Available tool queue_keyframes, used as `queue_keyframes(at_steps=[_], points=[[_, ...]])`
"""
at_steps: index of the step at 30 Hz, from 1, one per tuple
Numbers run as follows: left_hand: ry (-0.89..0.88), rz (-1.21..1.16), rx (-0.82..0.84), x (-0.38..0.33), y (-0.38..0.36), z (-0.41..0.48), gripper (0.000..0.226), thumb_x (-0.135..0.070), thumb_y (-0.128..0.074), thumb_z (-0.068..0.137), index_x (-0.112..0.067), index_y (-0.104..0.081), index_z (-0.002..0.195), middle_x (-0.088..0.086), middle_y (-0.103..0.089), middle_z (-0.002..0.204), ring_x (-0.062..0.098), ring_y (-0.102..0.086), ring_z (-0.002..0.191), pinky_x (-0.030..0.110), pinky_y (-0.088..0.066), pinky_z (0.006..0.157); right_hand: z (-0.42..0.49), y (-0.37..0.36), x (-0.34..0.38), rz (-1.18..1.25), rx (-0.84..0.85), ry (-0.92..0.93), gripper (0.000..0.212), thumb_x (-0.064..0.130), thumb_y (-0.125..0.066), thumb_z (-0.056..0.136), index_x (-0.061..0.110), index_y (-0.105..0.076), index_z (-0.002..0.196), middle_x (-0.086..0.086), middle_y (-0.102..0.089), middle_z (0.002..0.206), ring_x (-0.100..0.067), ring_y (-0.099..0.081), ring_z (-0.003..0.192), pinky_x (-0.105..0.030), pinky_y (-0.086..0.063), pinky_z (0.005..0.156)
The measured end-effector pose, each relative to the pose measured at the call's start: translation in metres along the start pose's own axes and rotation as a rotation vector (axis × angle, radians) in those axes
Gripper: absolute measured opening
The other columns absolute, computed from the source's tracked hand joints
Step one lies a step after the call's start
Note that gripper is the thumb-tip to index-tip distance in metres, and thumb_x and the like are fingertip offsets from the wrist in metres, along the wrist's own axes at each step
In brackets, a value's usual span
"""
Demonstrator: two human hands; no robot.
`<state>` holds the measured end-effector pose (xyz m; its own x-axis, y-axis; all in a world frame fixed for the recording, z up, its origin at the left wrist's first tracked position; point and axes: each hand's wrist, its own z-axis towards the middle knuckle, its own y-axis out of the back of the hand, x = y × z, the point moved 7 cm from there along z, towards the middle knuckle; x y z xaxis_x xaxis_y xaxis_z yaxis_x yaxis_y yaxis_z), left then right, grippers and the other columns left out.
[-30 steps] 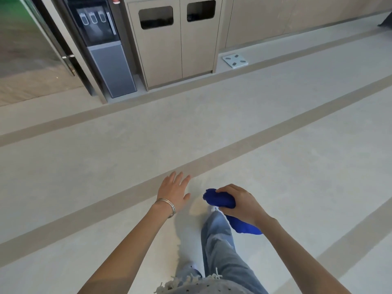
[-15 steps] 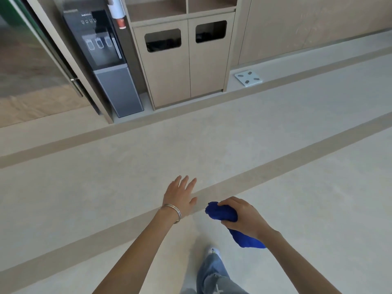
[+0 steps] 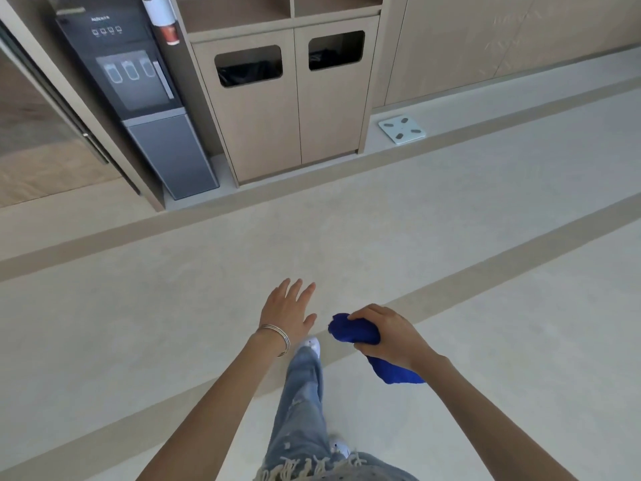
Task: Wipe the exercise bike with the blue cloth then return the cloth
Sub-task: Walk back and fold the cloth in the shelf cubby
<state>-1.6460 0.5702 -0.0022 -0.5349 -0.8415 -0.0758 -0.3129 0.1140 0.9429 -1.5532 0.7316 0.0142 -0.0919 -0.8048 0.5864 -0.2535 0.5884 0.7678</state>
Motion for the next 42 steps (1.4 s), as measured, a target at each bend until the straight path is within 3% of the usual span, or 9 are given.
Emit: queue_keyframes(at_steps=[17,28,42], points=[[-0.059,0.012,-0.053,0.084,0.116,0.249,0.064,-0.045,-0.034,0.097,-0.025,-0.006,0.151,0.004,-0.015,0.158,0.028,-0.01,0.146,0.037,-0.02,0.117,0.253,0.139,-0.007,-0.07,-0.12,0.001,0.043,0.03,-0.068,0.078,0.03,-0.055,0.119,0.011,-0.058,0.117,-0.017,-0.055,0.101,-0.025,-0.041,0.084],[-0.06,0.024,-0.012,0.089,0.135,0.37,0.064,-0.044,-0.035,0.097,-0.025,-0.006,0.151,0.004,-0.014,0.158,0.029,-0.009,0.146,0.037,-0.019,0.117,0.362,0.194,-0.058,-0.045,-0.073,-0.007,0.043,0.03,-0.068,0.078,0.03,-0.055,0.119,0.01,-0.058,0.118,-0.016,-0.055,0.102,-0.026,-0.043,0.085],[0.076,-0.084,-0.086,0.058,0.231,0.575,0.064,-0.044,-0.035,0.097,-0.025,-0.006,0.151,0.003,-0.014,0.159,0.028,-0.009,0.146,0.037,-0.02,0.118,0.536,0.355,-0.14,-0.066,-0.034,0.08,0.042,0.03,-0.068,0.079,0.03,-0.054,0.119,0.01,-0.058,0.117,-0.016,-0.055,0.102,-0.029,-0.045,0.087]])
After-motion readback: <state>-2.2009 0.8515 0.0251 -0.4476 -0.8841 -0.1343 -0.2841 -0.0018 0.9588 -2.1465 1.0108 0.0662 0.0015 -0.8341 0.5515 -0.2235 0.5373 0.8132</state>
